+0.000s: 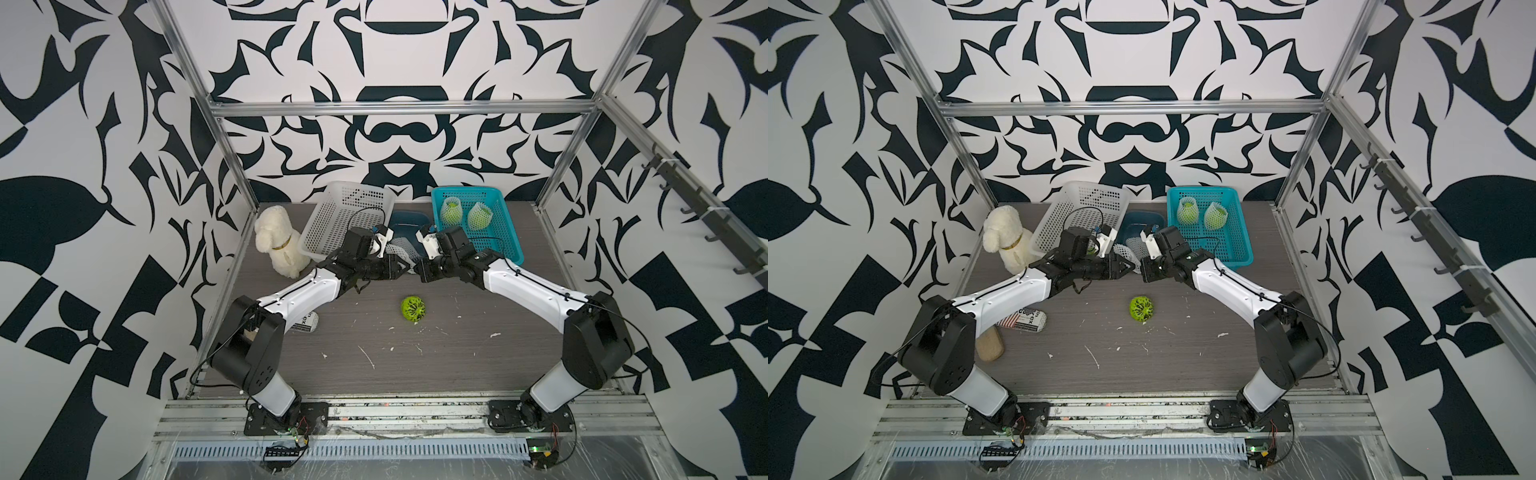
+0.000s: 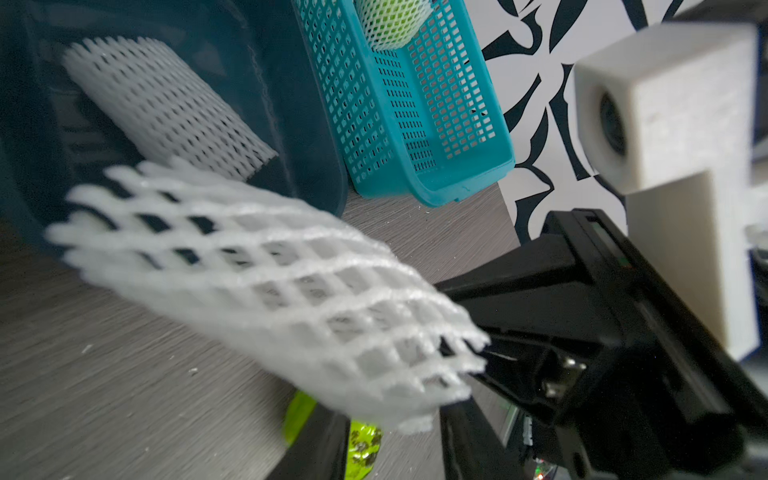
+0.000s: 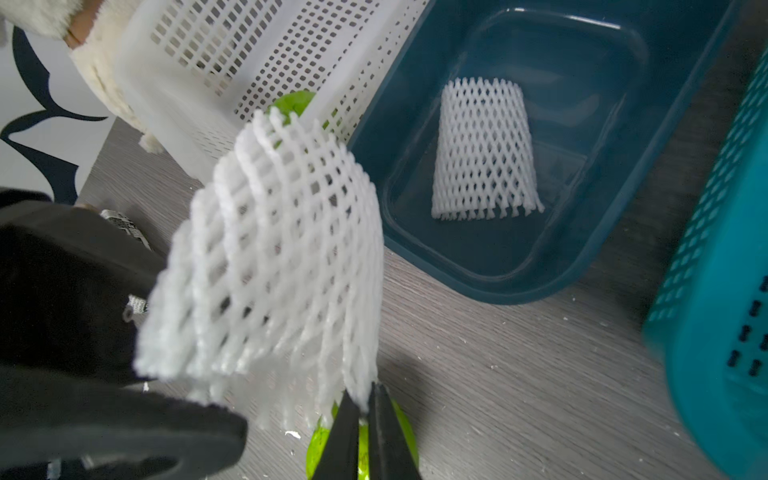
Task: Sleeve custard apples in foam nets
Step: Open the foam net.
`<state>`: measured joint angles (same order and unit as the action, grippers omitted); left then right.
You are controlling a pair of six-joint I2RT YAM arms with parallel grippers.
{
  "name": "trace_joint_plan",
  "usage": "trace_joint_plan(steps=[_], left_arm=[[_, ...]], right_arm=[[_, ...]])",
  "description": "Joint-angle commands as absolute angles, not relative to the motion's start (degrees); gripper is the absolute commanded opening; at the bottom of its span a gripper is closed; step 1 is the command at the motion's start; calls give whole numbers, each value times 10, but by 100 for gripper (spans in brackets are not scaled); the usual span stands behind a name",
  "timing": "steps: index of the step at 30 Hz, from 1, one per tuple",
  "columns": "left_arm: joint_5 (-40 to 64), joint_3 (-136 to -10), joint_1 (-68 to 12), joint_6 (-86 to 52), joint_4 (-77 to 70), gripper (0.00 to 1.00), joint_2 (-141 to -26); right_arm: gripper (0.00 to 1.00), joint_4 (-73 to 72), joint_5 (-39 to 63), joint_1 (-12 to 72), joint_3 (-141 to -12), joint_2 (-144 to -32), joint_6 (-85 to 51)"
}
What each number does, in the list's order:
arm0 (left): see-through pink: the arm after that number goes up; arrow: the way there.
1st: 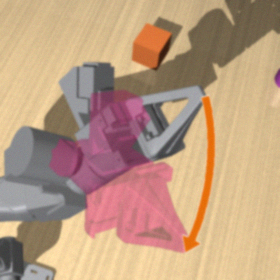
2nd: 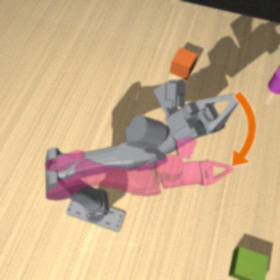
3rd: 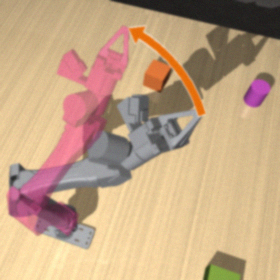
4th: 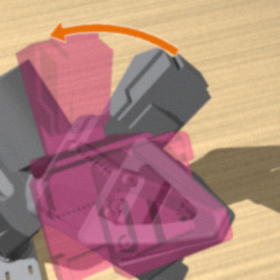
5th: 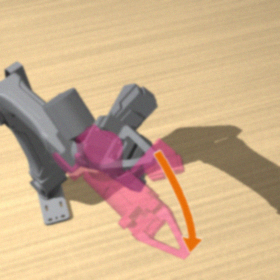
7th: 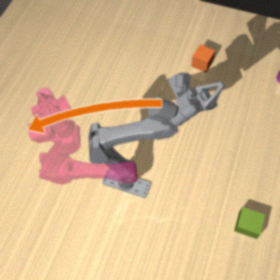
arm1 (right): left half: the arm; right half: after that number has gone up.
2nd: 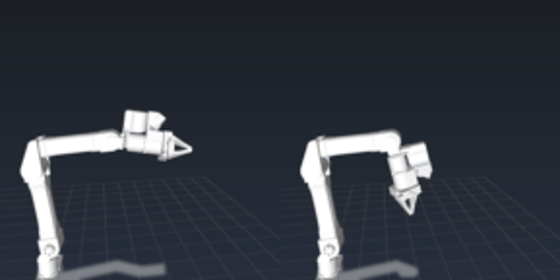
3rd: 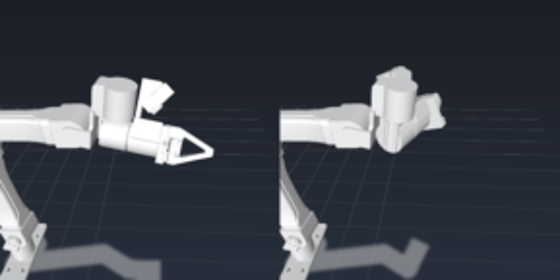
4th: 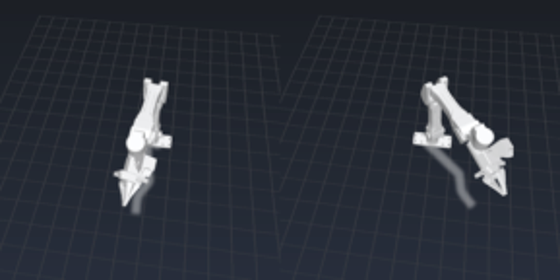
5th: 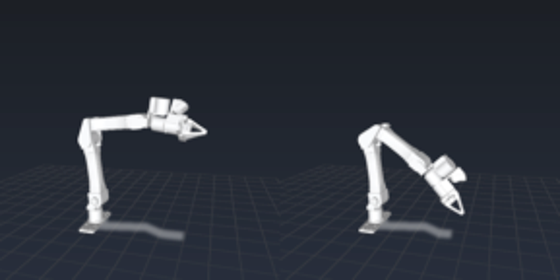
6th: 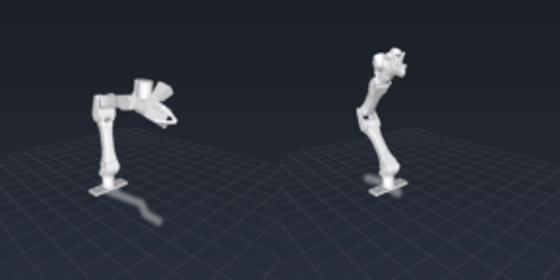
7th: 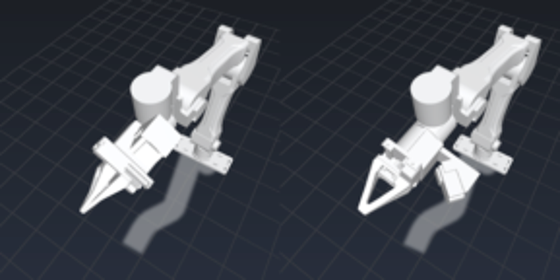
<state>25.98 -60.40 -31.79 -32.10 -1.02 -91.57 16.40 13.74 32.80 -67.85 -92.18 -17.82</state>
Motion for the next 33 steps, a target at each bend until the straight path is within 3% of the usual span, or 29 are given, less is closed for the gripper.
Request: trace_joint_plan(steps=[1,8,20,25,28,33], left_arm=[[251,-617,-313,-314,-3,28,-925],[249,-614,-311,-314,-2,11,-924],[205,-622,-308,-302,37,10,-927],[210,-633,-308,-296,43,10,-932],[211,-639,-308,-288,51,10,-933],[212,-645,-308,-280,57,10,-933]], right_arm=[[7,145,143,327,-676,-897,-203],[3,141,144,316,-668,-892,-253],[0,142,120,290,-633,-855,-310],[1,115,161,290,-628,-863,-326],[12,93,198,289,-627,-866,-330],[44,86,212,289,-621,-855,-317]])
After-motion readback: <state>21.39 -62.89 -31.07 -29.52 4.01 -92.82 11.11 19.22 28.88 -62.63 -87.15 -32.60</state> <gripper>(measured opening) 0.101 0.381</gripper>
